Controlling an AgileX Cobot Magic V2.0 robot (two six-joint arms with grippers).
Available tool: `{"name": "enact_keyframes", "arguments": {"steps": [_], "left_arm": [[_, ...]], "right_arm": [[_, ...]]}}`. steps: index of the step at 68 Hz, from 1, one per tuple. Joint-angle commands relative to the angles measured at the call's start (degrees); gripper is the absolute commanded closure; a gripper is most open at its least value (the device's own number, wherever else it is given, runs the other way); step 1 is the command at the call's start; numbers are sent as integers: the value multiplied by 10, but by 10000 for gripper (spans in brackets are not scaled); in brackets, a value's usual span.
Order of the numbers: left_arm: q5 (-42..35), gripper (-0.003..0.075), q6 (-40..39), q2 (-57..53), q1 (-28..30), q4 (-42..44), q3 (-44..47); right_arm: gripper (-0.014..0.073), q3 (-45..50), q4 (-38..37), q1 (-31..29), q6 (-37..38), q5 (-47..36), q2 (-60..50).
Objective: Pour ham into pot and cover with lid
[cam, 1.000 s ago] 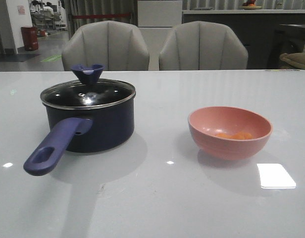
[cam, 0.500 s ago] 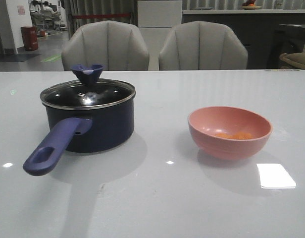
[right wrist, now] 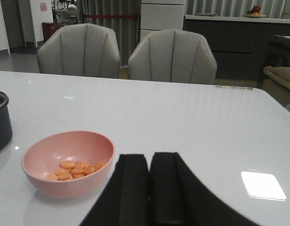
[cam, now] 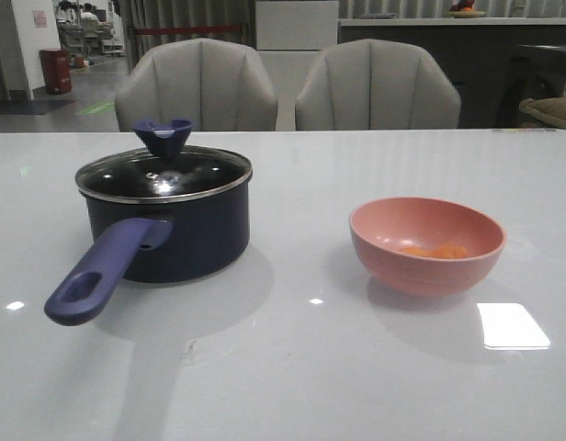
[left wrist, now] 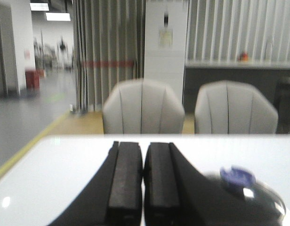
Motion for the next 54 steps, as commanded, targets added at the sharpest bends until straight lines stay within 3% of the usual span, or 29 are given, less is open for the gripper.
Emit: {"name": "enact_keyframes", "arguments": {"steps": [1,27,33,41,42,46,54], "left_arm": [[39,586,-4,49,0,-5,-56],[38,570,-4,104,0,-5,-54],[41,479,-4,113,0,-5,-54],[43,257,-4,121,0,-5,-54],[43,200,-4,123,0,-5,-54],[43,113,-4,129,0,-6,-54],[64,76,-4,156,-9,-12,-71]], "right_arm": [[467,-3,-5,-4,-2,-45,-11],[467,-3,-5,-4,-2,-45,-11],[467,-3,-5,-4,-2,-45,-11],[467,-3,-5,-4,-2,-45,-11],[467,-3,-5,-4,-2,-45,-11],[467,-3,-5,-4,-2,-45,-11],[467,-3,-5,-4,-2,-45,-11]]}}
